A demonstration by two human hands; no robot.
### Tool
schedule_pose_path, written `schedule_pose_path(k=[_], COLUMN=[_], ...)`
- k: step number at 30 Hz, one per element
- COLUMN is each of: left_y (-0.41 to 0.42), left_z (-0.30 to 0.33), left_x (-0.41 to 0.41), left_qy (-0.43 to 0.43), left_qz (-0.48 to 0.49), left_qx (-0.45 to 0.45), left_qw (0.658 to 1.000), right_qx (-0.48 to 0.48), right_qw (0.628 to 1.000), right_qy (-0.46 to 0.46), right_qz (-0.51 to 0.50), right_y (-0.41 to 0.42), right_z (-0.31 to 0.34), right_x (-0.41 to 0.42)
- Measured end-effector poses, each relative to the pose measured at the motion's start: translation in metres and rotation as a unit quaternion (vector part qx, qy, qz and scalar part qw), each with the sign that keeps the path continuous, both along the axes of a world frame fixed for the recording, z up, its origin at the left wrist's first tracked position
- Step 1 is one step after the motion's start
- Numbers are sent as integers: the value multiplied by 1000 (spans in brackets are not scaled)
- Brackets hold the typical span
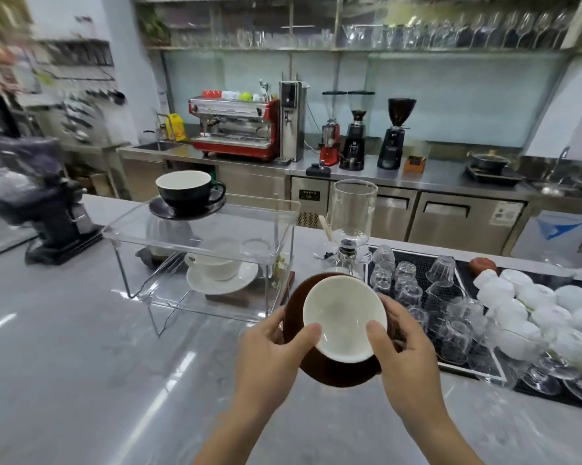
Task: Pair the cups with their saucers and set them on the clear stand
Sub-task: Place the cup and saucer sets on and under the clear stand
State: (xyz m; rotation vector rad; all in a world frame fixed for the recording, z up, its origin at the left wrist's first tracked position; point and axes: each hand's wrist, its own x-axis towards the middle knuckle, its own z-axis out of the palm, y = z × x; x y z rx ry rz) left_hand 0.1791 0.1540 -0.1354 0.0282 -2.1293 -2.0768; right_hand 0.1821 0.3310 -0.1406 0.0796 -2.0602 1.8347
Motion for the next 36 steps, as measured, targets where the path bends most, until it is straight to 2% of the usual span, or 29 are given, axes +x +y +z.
schedule_pose_path(k=[11, 17, 22, 27, 31, 36], left_y=[-38, -66, -94, -122, -138, -151], left_z=[65, 86, 111, 124, 132, 133], left_x=[-1, -20, -37, -63, -82, -103], left_qy=[99, 120, 105, 82, 50, -45], left_qz=[6, 27, 36, 47, 56, 58], left_qx=[-1, 3, 6, -41, -61, -104], left_qw=[995, 992, 994, 995, 995, 992], right_qx=[8, 35, 56, 85, 125, 206], right_qw=[995, 989, 984, 980, 977, 960], right_qy=[90, 121, 133, 110, 53, -42], right_qz=[43, 75, 106, 141, 166, 183], right_y=[-37, -62, -84, -104, -116, -125], right_z=[71, 100, 121, 140, 154, 164], right_x=[-10, -33, -63, -97, -125, -154])
